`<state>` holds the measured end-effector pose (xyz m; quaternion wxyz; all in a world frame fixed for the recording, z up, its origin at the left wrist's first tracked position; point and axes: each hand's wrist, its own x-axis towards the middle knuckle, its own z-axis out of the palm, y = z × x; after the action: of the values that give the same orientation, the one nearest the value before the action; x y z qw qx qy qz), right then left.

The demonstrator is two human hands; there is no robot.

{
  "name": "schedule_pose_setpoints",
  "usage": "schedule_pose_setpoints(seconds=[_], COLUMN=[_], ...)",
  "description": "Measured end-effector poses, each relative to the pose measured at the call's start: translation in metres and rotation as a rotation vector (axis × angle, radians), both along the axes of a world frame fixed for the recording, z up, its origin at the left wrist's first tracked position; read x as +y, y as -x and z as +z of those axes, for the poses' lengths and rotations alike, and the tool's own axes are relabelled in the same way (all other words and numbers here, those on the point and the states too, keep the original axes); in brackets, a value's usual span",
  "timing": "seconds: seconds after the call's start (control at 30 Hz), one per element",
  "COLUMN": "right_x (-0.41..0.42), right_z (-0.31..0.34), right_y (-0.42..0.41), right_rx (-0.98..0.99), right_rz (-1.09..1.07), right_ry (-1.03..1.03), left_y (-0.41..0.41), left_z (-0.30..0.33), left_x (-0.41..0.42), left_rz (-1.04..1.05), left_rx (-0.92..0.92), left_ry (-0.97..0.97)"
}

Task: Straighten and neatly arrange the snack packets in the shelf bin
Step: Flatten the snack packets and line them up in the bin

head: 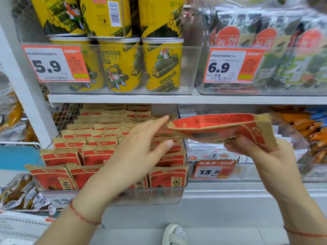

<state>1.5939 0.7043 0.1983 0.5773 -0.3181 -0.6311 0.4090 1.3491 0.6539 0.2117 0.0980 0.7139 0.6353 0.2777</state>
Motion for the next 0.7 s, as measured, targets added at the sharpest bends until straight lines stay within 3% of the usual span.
schedule_pose_setpoints(seconds=[0.1,0.23,0.7], right_x=[0.008,0.04,0.118], right_z=[-0.01,-0.029,-0.024], right_y=[-0.01,-0.009,0.061], right_rx=[-0.066,-0.284,-0.54], right_rz=[-0.06,-0.102,-0.052], right_ry=[-0.143,-0.319,-0.22], left_y=[0.005,0.008,0.007], left_z=[-0.001,-0.003,-0.019], left_x=[0.039,0.089,0.1], left_rz=[0.08,0.11,0.14], left_rx=[0.236,0.398,0.421], left_ry=[0.203,0.328,0.316])
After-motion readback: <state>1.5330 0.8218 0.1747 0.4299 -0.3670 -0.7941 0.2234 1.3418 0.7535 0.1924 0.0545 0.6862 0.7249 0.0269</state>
